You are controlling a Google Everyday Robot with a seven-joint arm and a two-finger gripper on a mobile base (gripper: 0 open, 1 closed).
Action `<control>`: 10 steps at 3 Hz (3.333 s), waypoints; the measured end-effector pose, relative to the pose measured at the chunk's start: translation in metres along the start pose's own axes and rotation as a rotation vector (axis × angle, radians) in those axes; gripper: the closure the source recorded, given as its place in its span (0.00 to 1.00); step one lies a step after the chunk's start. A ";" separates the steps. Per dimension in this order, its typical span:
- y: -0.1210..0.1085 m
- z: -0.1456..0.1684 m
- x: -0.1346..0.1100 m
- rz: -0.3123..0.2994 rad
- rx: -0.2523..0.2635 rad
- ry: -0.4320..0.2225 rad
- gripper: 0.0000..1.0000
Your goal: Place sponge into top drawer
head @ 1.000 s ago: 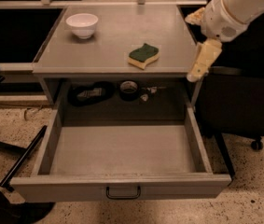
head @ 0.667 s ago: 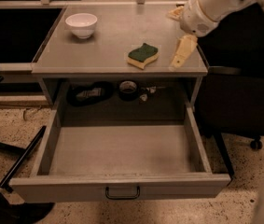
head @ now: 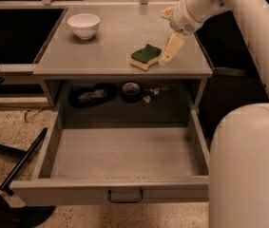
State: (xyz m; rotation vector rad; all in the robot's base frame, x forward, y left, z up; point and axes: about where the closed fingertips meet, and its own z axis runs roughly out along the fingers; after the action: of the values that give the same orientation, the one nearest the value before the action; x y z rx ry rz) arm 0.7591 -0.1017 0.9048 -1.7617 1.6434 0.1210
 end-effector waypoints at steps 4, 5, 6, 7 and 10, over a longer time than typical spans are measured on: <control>-0.011 0.072 -0.011 -0.063 -0.104 -0.099 0.00; -0.002 0.080 -0.012 -0.044 -0.147 -0.114 0.00; 0.005 0.088 -0.013 -0.020 -0.179 -0.127 0.00; 0.008 0.093 -0.016 0.000 -0.197 -0.133 0.00; 0.005 0.095 -0.017 0.003 -0.185 -0.134 0.65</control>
Offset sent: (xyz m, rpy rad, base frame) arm 0.0832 0.0366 -0.0223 0.0448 0.0277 0.1646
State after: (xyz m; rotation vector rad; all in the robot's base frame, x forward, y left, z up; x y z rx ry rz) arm 0.7888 -0.0353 0.8413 -1.8441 1.5799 0.3957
